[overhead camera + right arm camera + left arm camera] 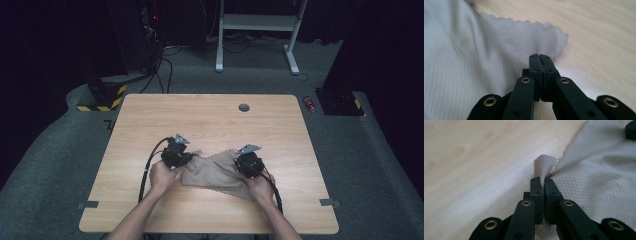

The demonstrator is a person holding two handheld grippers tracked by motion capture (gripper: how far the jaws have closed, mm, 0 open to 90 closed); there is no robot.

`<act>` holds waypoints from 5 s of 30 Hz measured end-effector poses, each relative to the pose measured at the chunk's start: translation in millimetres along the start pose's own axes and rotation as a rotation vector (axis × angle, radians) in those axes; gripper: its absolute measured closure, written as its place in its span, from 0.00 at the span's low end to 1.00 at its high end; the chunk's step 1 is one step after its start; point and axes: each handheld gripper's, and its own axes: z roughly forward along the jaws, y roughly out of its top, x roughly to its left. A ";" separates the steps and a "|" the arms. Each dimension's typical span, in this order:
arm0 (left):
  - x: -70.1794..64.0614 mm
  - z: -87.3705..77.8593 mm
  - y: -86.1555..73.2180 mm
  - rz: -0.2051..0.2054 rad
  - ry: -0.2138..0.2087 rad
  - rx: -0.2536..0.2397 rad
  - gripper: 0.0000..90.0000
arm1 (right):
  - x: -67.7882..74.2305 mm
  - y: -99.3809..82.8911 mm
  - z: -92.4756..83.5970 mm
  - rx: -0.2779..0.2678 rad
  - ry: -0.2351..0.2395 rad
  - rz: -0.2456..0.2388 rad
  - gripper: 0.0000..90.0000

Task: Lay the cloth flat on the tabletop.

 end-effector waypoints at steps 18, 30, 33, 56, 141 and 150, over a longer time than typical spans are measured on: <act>-12.7 7.4 3.3 0.049 0.083 -0.013 0.68 | -15.6 5.3 9.6 0.000 -0.019 0.096 0.76; 13.3 6.6 -4.0 0.009 0.158 0.011 0.94 | -18.9 2.4 19.5 0.028 -0.027 0.091 0.86; 17.5 -2.8 -7.8 -0.009 0.163 -0.012 0.85 | -19.5 2.4 19.5 0.028 -0.024 0.090 0.85; 20.3 16.3 -6.2 -0.002 0.108 0.035 1.00 | -23.8 4.6 16.8 0.034 -0.020 0.075 0.99; 6.5 29.4 8.2 0.027 0.124 0.018 0.63 | -32.9 -9.0 3.1 0.048 -0.031 0.043 0.89; 17.2 42.9 11.7 -0.010 0.182 -0.023 0.61 | -39.9 -2.4 14.5 0.056 -0.067 0.041 0.95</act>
